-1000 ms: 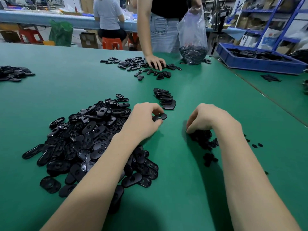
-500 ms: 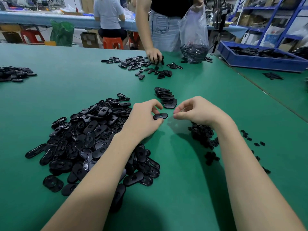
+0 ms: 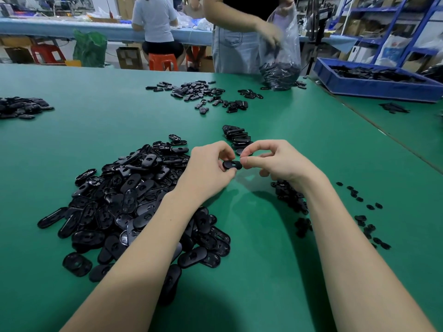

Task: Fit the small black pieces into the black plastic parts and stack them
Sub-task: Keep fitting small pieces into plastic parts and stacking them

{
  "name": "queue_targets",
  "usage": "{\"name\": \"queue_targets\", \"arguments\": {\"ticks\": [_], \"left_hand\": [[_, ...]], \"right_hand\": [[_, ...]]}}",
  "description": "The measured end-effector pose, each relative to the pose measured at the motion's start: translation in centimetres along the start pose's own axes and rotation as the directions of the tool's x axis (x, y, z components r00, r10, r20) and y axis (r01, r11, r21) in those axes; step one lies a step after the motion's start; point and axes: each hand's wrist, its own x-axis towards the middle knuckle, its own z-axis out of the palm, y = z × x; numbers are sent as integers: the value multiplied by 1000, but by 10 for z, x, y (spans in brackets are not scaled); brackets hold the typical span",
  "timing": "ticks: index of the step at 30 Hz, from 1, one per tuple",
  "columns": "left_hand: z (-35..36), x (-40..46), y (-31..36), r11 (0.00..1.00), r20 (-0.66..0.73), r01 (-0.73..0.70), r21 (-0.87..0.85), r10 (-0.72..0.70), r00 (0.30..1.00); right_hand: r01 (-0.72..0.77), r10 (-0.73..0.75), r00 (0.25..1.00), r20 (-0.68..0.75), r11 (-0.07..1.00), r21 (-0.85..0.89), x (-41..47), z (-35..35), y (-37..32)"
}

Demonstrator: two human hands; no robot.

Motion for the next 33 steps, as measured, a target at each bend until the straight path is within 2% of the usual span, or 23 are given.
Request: {"name": "queue_targets", "arguments": {"ticks": [5,9,16,22,33], "left_hand": [[0,1,0,1000,0,-3,-1,3,1000],[-1,0,0,1000,-5,-13,3,13,1000],[-2,1,-1,1000,1,-5,-7,5,1000],[-4,0,1,1000,9,-2,-5,2,1000],[-6,-1,6,999,16,-45,27,45,999]], "right_hand": [[70,-73,996,-46,996,-60,2,2,-1],[79,-81,996,-29,995,-60,4,6,-3],[39,-41,998,-51,999,-38,5,4,-1],[-12,12,1000,-13,1000,10,2,4,-5],[-70,54,992,-118,988,-140,8,8,-9]]}}
